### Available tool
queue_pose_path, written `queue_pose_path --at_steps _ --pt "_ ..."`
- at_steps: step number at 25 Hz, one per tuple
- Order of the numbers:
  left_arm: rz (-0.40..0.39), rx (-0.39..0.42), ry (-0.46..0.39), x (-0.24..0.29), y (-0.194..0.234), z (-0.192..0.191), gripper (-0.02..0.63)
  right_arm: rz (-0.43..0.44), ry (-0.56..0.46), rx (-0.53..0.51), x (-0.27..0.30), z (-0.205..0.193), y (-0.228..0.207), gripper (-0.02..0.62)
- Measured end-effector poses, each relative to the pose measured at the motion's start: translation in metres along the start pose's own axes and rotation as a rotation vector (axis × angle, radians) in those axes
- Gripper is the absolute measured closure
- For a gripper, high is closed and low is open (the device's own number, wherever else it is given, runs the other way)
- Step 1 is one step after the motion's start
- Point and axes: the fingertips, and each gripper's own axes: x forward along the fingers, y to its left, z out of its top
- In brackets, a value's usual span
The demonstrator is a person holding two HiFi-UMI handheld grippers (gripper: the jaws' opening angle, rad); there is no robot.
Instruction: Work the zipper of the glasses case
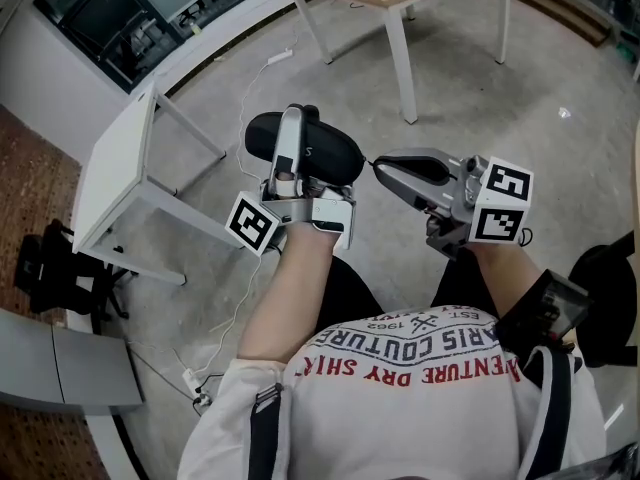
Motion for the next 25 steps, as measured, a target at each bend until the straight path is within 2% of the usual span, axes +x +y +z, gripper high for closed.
queue_pose_path --at_steps 5,13,25 --pt "0.029 -0.047 -0.038 -0.005 0.009 0.004 0.354 -0.002 0.011 -0.007 0.002 -0.005 0.000 0.578" --pt "0.067 -0.075 -0.047 -0.005 0.017 0.005 0.353 -0.002 0.048 -0.049 0.003 -0.008 0.002 0.589" --pt "0.155 -0.102 -0.043 -0.009 0.032 0.004 0.353 -0.023 0.145 -0.221 0.004 -0.019 0.005 0.595"
